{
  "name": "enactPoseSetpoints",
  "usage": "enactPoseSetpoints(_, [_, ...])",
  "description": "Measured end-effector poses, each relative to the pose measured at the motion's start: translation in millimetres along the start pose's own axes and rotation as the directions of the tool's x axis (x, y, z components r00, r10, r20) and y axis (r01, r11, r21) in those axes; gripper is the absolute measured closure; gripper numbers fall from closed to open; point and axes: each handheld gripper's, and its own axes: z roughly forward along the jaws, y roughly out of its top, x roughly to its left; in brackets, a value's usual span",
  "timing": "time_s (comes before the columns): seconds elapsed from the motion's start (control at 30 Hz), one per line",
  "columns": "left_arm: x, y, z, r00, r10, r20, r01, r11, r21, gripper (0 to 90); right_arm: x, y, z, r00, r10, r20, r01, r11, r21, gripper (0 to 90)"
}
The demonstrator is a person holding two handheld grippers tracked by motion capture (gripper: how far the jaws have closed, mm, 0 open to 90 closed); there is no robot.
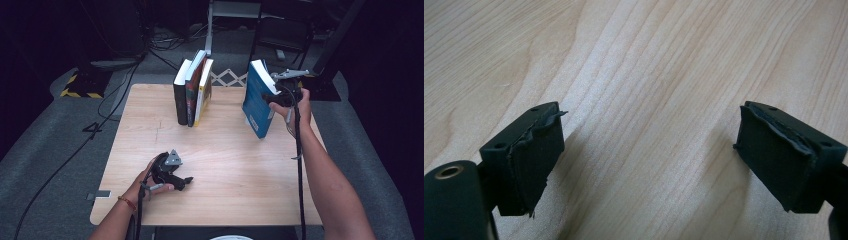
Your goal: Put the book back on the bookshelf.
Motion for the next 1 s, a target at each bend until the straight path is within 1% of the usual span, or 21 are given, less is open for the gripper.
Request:
enactPoseSetpoints(0.03, [0.0, 0.0, 0.0, 1.0, 0.0, 0.0, 0.0, 1.0, 0.0, 12.2, -0.7, -0.3, -1.1, 0.9999, -0.012, -0.004, 0.012, 1.0, 0.004, 50.4])
enactPoseSetpoints(0.13, [0.0, 0.0, 0.0, 1.0, 0.0, 0.0, 0.0, 1.0, 0.0, 12.2, -0.9, -0.3, -2.2, 0.9998, -0.016, -0.007, 0.016, 1.0, 0.009, 49.6])
enactPoseSetpoints(0.23, [0.0, 0.0, 0.0, 1.0, 0.0, 0.0, 0.0, 1.0, 0.0, 12.2, -1.0, 0.1, -5.0, 0.9994, -0.028, -0.02, 0.029, 0.999, 0.018, 48.0])
enactPoseSetpoints(0.4, [-0.2, 0.1, 0.1, 1.0, -0.001, -0.001, 0.001, 1.0, 0.0, 12.1, -1.0, 0.7, -11.6, 0.9982, -0.054, -0.026, 0.054, 0.998, 0.027, 46.1])
enactPoseSetpoints(0.47, [-0.2, 0.1, 0.1, 1.0, -0.002, -0.002, 0.002, 1.0, 0.0, 12.1, -0.3, 0.4, -13.0, 0.998, -0.055, -0.029, 0.056, 0.998, 0.033, 45.1])
enactPoseSetpoints(0.53, [-0.3, 0.1, 0.1, 1.0, -0.002, -0.002, 0.002, 1.0, 0.0, 12.1, 0.5, 0.2, -13.9, 0.9968, -0.066, -0.046, 0.068, 0.996, 0.05, 43.9])
enactPoseSetpoints(0.6, [-0.3, 0.1, 0.1, 1.0, -0.002, -0.002, 0.002, 1.0, 0.0, 12.1, 1.6, -0.2, -15.7, 0.9958, -0.085, -0.035, 0.087, 0.995, 0.055, 43.5])
enactPoseSetpoints(0.67, [-0.4, 0.1, 0.1, 1.0, -0.003, -0.002, 0.003, 1.0, 0.0, 12.1, 1.8, -0.2, -18.4, 0.9956, -0.088, -0.031, 0.09, 0.995, 0.049, 43.3])
enactPoseSetpoints(0.8, [-0.3, 0.1, 0.1, 1.0, -0.002, -0.002, 0.002, 1.0, 0.0, 12.1, 1.6, -1.3, -23.1, 0.9949, -0.091, -0.045, 0.093, 0.995, 0.048, 42.2])
enactPoseSetpoints(0.93, [-0.3, 0.1, 0.1, 1.0, -0.002, -0.002, 0.002, 1.0, 0.0, 12.1, 3.6, -5.3, -25.4, 0.9925, -0.109, -0.055, 0.113, 0.992, 0.06, 40.9])
enactPoseSetpoints(1.0, [-0.4, 0.1, 0.1, 1.0, -0.003, -0.002, 0.003, 1.0, 0.0, 12.1, 4.5, -7.7, -26.5, 0.9915, -0.12, -0.05, 0.123, 0.991, 0.058, 40.9])
